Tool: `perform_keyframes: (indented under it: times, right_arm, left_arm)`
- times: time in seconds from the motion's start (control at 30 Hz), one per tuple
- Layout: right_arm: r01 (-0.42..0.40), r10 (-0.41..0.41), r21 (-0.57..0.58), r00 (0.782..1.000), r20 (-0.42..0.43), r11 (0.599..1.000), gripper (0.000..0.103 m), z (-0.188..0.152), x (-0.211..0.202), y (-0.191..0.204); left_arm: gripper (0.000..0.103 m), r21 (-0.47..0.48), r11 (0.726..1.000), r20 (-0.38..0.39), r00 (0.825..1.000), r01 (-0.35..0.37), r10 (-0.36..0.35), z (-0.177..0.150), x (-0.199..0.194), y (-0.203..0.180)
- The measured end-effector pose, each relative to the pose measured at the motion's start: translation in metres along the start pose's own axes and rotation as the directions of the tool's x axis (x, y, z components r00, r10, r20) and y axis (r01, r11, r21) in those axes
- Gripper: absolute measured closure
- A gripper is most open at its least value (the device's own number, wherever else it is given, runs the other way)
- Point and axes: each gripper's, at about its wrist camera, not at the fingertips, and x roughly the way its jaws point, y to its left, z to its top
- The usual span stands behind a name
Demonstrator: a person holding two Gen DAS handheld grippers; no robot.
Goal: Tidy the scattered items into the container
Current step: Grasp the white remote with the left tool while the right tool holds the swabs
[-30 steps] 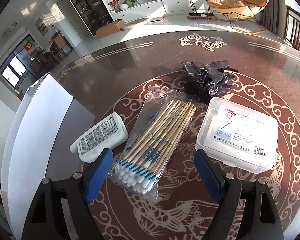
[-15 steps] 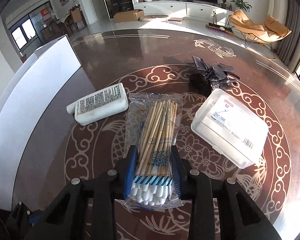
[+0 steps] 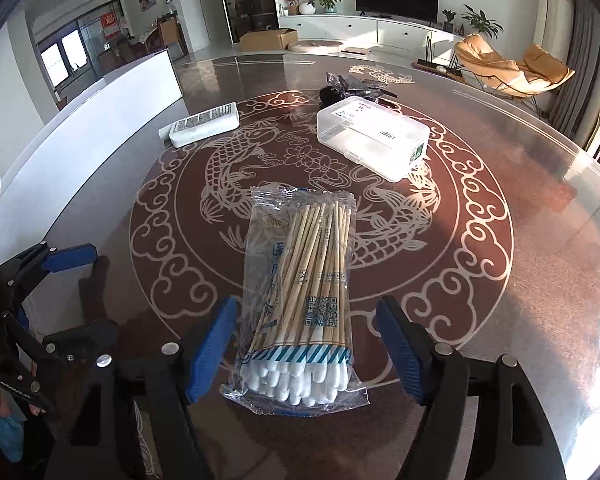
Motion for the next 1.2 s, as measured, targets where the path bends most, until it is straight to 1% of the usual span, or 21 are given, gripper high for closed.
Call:
perform_keyframes:
  times: [0.07,0.13,0.23,0.3,0.33,0.37,0.4,0.43,0.5,0.57,0.63,0.7,0.77,0.83,0.9,0.93,1.0,1.1,1.13,1.17,1.2]
  right_arm:
    - [-0.008,0.008,-0.002,1.0,0.022,1.0,0.028,-0.002,-0.001,0.004]
    - [0.002,-0.002,-0.026,1.0,0.011,1.0,0.028,-0.003,0.004,0.012]
    - [0.052,-0.054,-0.096,0.998,-0.014,0.994,0.028,-0.006,0.019,0.027]
    - [0.061,-0.06,-0.109,0.998,0.017,0.992,0.028,-0.008,0.018,0.03]
    - [0.057,-0.055,-0.098,0.998,0.022,0.994,0.031,-0.009,0.017,0.028]
    - [0.055,-0.053,-0.082,0.998,0.032,0.995,0.046,-0.011,0.016,0.026]
    - [0.062,-0.059,-0.073,0.997,0.049,0.995,0.058,-0.012,0.012,0.024]
    - [0.067,-0.064,-0.067,0.996,0.055,0.996,0.063,-0.013,0.011,0.023]
    - [0.061,-0.057,-0.053,0.996,0.068,0.997,0.063,-0.016,0.009,0.021]
    - [0.058,-0.054,-0.049,0.996,0.076,0.997,0.063,-0.017,0.007,0.02]
    - [0.052,-0.049,-0.045,0.996,0.076,0.998,0.063,-0.017,0.007,0.019]
    - [0.041,-0.038,-0.038,0.996,0.077,0.998,0.063,-0.017,0.007,0.018]
    - [0.029,-0.027,-0.03,0.997,0.078,0.999,0.063,-0.016,0.007,0.016]
    - [0.021,-0.019,-0.024,0.997,0.079,0.999,0.063,-0.016,0.008,0.015]
    - [0.017,-0.015,-0.022,0.997,0.079,1.0,0.063,-0.016,0.008,0.015]
    - [0.016,-0.014,-0.022,0.997,0.079,1.0,0.063,-0.016,0.008,0.015]
    - [0.013,-0.011,-0.02,0.997,0.08,1.0,0.062,-0.015,0.009,0.014]
    - [-0.008,0.009,-0.006,0.996,0.083,1.0,0.062,-0.015,0.008,0.01]
    - [-0.019,0.018,0.001,0.996,0.085,1.0,0.063,-0.015,0.008,0.009]
    - [-0.028,0.027,0.008,0.996,0.086,1.0,0.063,-0.016,0.007,0.007]
    - [-0.035,0.034,0.012,0.996,0.087,0.999,0.063,-0.016,0.007,0.006]
  left_arm:
    - [0.0,-0.005,1.0,0.003,1.0,0.006,-0.006,-0.001,-0.001,0.001]
    - [0.0,-0.009,1.0,0.006,1.0,0.012,-0.012,-0.003,-0.002,0.002]
    - [0.0,-0.019,0.999,0.012,1.0,0.027,-0.027,-0.004,-0.003,0.004]
    - [0.0,-0.032,0.998,0.019,0.999,0.051,-0.051,-0.004,-0.004,0.008]
    - [0.0,-0.036,0.997,0.015,0.998,0.068,-0.067,-0.002,-0.005,0.01]
    - [0.0,-0.036,0.997,-0.005,0.998,0.069,-0.069,0.002,-0.003,0.013]
    - [0.0,-0.032,0.998,-0.029,0.999,0.044,-0.045,0.009,-0.002,0.018]
    - [0.0,-0.025,1.0,-0.035,0.999,0.01,-0.011,0.018,-0.001,0.024]
    - [0.0,-0.015,0.999,-0.007,0.999,-0.052,0.052,0.045,-0.003,0.043]
    - [0.0,-0.008,0.997,0.019,0.997,-0.072,0.073,0.079,-0.001,0.063]
    - [0.0,0.02,0.996,0.018,0.996,-0.087,0.087,0.113,0.008,0.079]
    - [0.0,0.073,0.994,0.01,0.997,-0.076,0.075,0.141,0.024,0.087]
    - [0.0,0.152,0.987,-0.039,0.998,-0.043,0.049,0.158,0.047,0.087]
    - [0.0,0.252,0.967,-0.114,0.991,-0.039,0.07,0.164,0.071,0.083]
    - [0.0,0.357,0.932,-0.143,0.983,-0.061,0.119,0.161,0.089,0.076]
    - [0.0,0.385,0.92,-0.146,0.98,-0.072,0.137,0.159,0.095,0.075]
    - [0.0,0.391,0.918,-0.165,0.976,-0.068,0.143,0.158,0.104,0.079]
    - [0.0,0.34,0.94,-0.178,0.979,-0.031,0.097,0.161,0.106,0.09]
    - [0.008,0.307,0.952,-0.187,0.98,-0.008,0.069,0.162,0.106,0.095]
    - [0.022,0.28,0.96,-0.169,0.983,-0.024,0.074,0.163,0.104,0.098]
    - [0.031,0.251,0.967,-0.159,0.984,-0.038,0.079,0.165,0.101,0.101]
